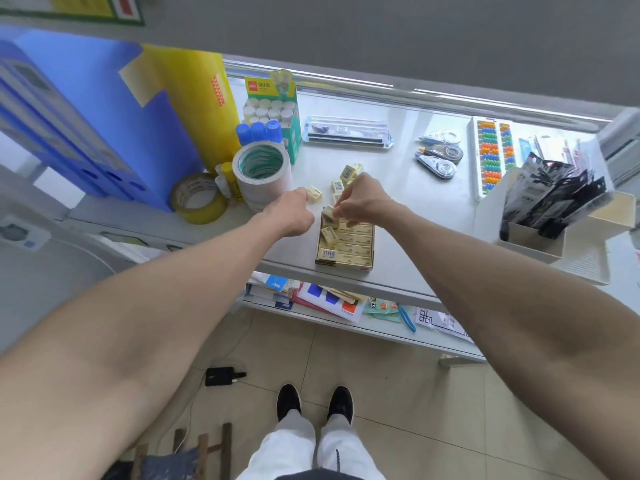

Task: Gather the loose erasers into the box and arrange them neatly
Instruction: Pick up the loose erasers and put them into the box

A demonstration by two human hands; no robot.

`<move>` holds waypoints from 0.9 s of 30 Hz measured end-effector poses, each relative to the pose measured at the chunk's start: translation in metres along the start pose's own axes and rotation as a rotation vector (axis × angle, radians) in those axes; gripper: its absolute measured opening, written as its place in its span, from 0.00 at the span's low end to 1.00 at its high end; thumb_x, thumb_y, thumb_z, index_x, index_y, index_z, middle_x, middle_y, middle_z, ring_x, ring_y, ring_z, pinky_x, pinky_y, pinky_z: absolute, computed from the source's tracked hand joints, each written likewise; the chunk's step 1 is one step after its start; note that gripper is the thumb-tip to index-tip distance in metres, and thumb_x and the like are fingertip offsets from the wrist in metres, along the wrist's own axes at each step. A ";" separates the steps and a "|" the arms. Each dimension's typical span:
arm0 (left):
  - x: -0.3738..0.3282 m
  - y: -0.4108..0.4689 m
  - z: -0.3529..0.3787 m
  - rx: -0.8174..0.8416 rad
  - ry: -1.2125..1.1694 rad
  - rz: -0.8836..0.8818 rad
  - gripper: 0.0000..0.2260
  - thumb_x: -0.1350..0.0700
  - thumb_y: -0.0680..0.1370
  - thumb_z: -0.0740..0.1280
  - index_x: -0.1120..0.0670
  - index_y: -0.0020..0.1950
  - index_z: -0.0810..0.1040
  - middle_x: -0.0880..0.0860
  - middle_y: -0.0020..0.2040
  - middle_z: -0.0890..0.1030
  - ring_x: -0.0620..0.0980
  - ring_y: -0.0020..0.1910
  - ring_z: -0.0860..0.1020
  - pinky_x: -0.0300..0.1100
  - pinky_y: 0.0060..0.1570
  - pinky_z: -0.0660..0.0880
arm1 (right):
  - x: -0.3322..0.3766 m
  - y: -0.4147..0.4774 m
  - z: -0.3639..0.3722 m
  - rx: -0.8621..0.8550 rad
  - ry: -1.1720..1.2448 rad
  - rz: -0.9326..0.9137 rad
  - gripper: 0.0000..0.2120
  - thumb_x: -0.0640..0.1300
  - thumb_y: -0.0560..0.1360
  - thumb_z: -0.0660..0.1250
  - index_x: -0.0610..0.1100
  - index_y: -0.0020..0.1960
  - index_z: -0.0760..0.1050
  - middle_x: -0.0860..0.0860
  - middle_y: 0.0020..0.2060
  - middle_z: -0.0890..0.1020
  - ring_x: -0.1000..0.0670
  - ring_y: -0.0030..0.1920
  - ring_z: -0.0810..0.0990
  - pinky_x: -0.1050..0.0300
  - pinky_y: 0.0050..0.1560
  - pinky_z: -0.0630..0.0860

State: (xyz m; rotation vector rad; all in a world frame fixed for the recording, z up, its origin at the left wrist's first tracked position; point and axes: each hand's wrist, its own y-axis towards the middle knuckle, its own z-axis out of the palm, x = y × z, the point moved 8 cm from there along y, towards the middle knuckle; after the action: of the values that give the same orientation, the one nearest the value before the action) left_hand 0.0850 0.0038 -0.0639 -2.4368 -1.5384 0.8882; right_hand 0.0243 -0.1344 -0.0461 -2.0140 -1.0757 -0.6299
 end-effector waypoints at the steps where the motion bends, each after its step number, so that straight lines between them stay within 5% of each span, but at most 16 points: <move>1: -0.002 0.001 0.000 0.003 -0.001 0.001 0.23 0.59 0.75 0.60 0.55 0.71 0.67 0.57 0.65 0.75 0.59 0.61 0.74 0.54 0.62 0.73 | 0.002 0.001 -0.003 -0.005 -0.027 -0.013 0.07 0.32 0.69 0.75 0.30 0.45 0.83 0.37 0.41 0.84 0.42 0.35 0.85 0.47 0.40 0.85; 8: -0.009 0.007 0.000 0.011 0.019 0.027 0.22 0.58 0.74 0.59 0.55 0.69 0.68 0.56 0.62 0.76 0.58 0.59 0.75 0.54 0.60 0.73 | -0.006 0.008 -0.017 -0.074 0.026 -0.006 0.05 0.34 0.73 0.68 0.31 0.45 0.81 0.36 0.43 0.84 0.44 0.35 0.82 0.43 0.42 0.84; 12: -0.027 0.019 -0.003 0.011 0.007 0.050 0.24 0.60 0.75 0.59 0.54 0.71 0.67 0.55 0.66 0.74 0.57 0.63 0.73 0.52 0.62 0.71 | -0.024 0.017 -0.051 -0.260 -0.101 -0.001 0.09 0.34 0.72 0.64 0.31 0.48 0.81 0.37 0.49 0.84 0.40 0.49 0.83 0.43 0.51 0.82; 18: -0.045 0.037 -0.009 0.013 -0.010 0.064 0.24 0.61 0.75 0.58 0.53 0.72 0.66 0.55 0.67 0.73 0.56 0.62 0.74 0.53 0.62 0.72 | -0.043 0.022 -0.042 -0.035 -0.125 0.033 0.15 0.43 0.67 0.79 0.37 0.49 0.82 0.44 0.44 0.82 0.47 0.46 0.80 0.57 0.41 0.74; 27: -0.049 0.038 -0.010 -0.001 -0.018 0.075 0.23 0.60 0.76 0.59 0.53 0.72 0.67 0.55 0.68 0.73 0.55 0.62 0.73 0.52 0.62 0.72 | -0.044 0.015 -0.037 0.068 -0.021 0.085 0.12 0.36 0.71 0.73 0.39 0.54 0.80 0.45 0.42 0.80 0.47 0.38 0.79 0.54 0.37 0.78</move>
State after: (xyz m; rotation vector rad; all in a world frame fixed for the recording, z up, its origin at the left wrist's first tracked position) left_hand 0.1053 -0.0542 -0.0507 -2.5093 -1.4625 0.9239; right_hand 0.0108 -0.1904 -0.0610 -1.9998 -1.0045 -0.5225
